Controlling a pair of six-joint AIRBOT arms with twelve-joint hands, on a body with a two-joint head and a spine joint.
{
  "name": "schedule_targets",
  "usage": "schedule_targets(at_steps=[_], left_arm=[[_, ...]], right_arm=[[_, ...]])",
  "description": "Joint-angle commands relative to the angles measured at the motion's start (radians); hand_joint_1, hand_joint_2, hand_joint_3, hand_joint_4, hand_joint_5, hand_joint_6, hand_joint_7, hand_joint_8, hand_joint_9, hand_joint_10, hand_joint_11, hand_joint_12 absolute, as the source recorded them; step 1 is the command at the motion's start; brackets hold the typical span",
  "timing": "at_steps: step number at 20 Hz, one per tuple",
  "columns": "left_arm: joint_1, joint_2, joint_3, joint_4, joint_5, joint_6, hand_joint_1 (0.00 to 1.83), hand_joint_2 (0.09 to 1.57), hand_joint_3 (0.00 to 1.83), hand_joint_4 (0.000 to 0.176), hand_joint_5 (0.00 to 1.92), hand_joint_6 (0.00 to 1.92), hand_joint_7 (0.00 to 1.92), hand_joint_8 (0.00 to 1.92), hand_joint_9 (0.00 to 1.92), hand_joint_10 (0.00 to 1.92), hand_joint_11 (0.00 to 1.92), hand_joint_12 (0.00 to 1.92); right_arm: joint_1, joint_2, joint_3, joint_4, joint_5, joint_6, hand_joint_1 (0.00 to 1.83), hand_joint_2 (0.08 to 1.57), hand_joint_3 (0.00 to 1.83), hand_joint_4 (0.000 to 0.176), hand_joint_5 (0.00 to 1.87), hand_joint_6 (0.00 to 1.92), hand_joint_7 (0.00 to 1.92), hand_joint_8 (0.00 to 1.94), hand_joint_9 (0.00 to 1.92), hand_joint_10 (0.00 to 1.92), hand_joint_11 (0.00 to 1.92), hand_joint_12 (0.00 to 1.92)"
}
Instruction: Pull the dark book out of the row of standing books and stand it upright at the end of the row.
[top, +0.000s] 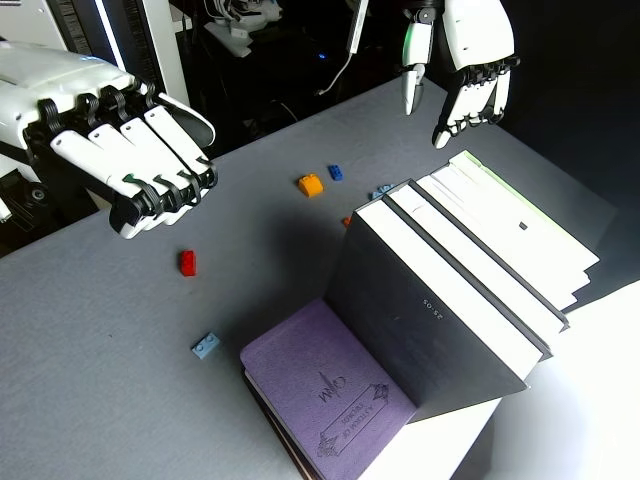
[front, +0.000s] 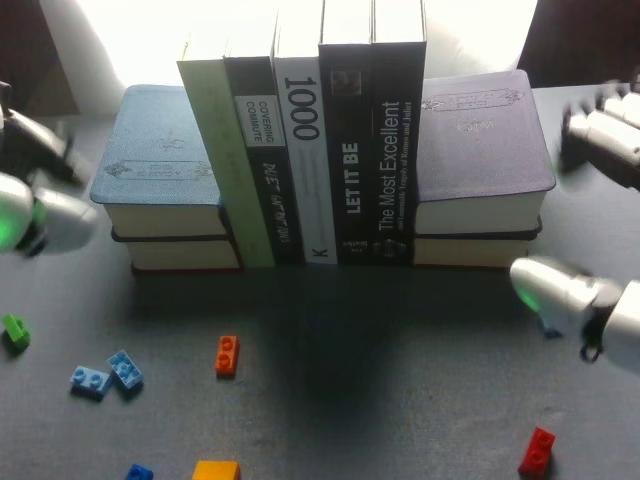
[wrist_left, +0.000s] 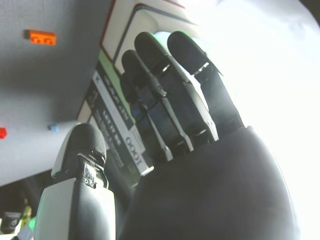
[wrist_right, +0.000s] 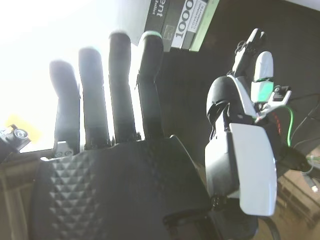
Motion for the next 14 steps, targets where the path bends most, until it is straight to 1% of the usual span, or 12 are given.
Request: schedule_targets(at_steps=[1, 2, 3, 5, 6, 7, 8, 10, 11, 12, 13, 14], left_arm=[[-0.011, 0.008, 0.000, 0.036, -0.079, 0.003, 0.03, 1.27, 0.02, 0.056, 0.04, 0.00, 0.06, 0.01, 0.08, 0.01, 0.00, 0.41], [-0.011, 0.008, 0.000, 0.036, -0.079, 0.003, 0.03, 1.27, 0.01, 0.053, 0.04, 0.00, 0.06, 0.00, 0.08, 0.00, 0.00, 0.38], [-0.011, 0.008, 0.000, 0.036, -0.079, 0.003, 0.01, 1.26, 0.00, 0.054, 0.02, 0.00, 0.04, 0.00, 0.06, 0.00, 0.00, 0.41], [-0.010, 0.008, 0.001, 0.036, -0.079, 0.003, 0.00, 1.24, 0.00, 0.059, 0.03, 0.01, 0.04, 0.00, 0.05, 0.00, 0.00, 0.39], [-0.009, 0.008, 0.002, 0.036, -0.079, 0.003, 0.00, 1.26, 0.00, 0.058, 0.05, 0.01, 0.05, 0.01, 0.06, 0.01, 0.00, 0.39], [-0.008, 0.008, 0.002, 0.036, -0.079, 0.003, 0.01, 1.26, 0.01, 0.061, 0.04, 0.00, 0.05, 0.00, 0.07, 0.01, 0.00, 0.38], [-0.008, 0.008, 0.001, 0.036, -0.079, 0.003, 0.00, 1.26, 0.00, 0.054, 0.03, 0.00, 0.04, 0.00, 0.07, 0.00, 0.00, 0.36], [-0.009, 0.008, 0.001, 0.036, -0.079, 0.003, 0.00, 1.25, 0.00, 0.055, 0.05, 0.01, 0.06, 0.00, 0.08, 0.00, 0.00, 0.39], [-0.009, 0.008, 0.001, 0.036, -0.079, 0.003, 0.00, 1.25, 0.00, 0.052, 0.05, 0.01, 0.06, 0.00, 0.08, 0.01, 0.00, 0.39], [-0.009, 0.008, 0.002, 0.036, -0.079, 0.003, 0.00, 1.25, 0.00, 0.052, 0.06, 0.00, 0.07, 0.00, 0.09, 0.01, 0.00, 0.41], [-0.009, 0.008, 0.002, 0.036, -0.079, 0.003, 0.00, 1.25, 0.00, 0.046, 0.10, 0.01, 0.09, 0.00, 0.10, 0.00, 0.00, 0.44], [-0.008, 0.008, 0.002, 0.036, -0.079, 0.003, 0.00, 1.24, 0.00, 0.046, 0.11, 0.01, 0.09, 0.00, 0.10, 0.00, 0.00, 0.40]], right_arm=[[0.010, 0.009, -0.011, -0.073, 0.094, -0.005, 0.00, 1.11, 0.11, 0.000, 0.06, 0.28, 0.14, 0.02, 0.04, 0.07, 0.00, 0.15], [0.010, 0.009, -0.014, -0.073, 0.083, -0.005, 0.00, 1.13, 0.06, 0.000, 0.07, 0.22, 0.13, 0.00, 0.03, 0.05, 0.00, 0.13], [0.011, 0.009, -0.015, -0.073, 0.077, -0.005, 0.00, 1.13, 0.04, 0.000, 0.05, 0.19, 0.09, 0.00, 0.01, 0.04, 0.00, 0.03], [0.011, 0.010, -0.015, -0.069, 0.074, -0.005, 0.00, 1.13, 0.04, 0.000, 0.04, 0.17, 0.07, 0.01, 0.00, 0.00, 0.00, 0.00], [0.011, 0.010, -0.016, -0.069, 0.074, -0.006, 0.00, 1.14, 0.04, 0.000, 0.06, 0.18, 0.08, 0.01, 0.01, 0.00, 0.00, 0.00], [0.013, 0.010, -0.017, -0.069, 0.074, -0.010, 0.00, 1.15, 0.02, 0.000, 0.11, 0.17, 0.12, 0.00, 0.03, 0.01, 0.00, 0.00], [0.020, 0.010, -0.019, -0.069, 0.069, -0.016, 0.00, 1.14, 0.02, 0.000, 0.11, 0.16, 0.12, 0.00, 0.03, 0.01, 0.00, 0.00], [0.054, 0.012, -0.036, -0.069, 0.064, -0.047, 0.00, 1.14, 0.02, 0.000, 0.11, 0.15, 0.10, 0.00, 0.02, 0.00, 0.00, 0.00], [0.070, 0.014, -0.044, -0.068, 0.057, -0.058, 0.00, 1.15, 0.02, 0.000, 0.19, 0.18, 0.14, 0.01, 0.04, 0.01, 0.01, 0.00], [0.108, 0.011, -0.054, -0.036, 0.040, -0.083, 0.00, 1.16, 0.02, 0.000, 0.25, 0.21, 0.16, 0.02, 0.06, 0.02, 0.02, 0.01], [0.128, 0.005, -0.054, -0.015, 0.032, -0.097, 0.00, 1.15, 0.02, 0.000, 0.30, 0.23, 0.16, 0.02, 0.06, 0.02, 0.00, 0.00], [0.160, -0.010, -0.053, 0.025, 0.023, -0.128, 0.00, 1.15, 0.01, 0.000, 0.35, 0.26, 0.18, 0.03, 0.07, 0.02, 0.00, 0.00]])
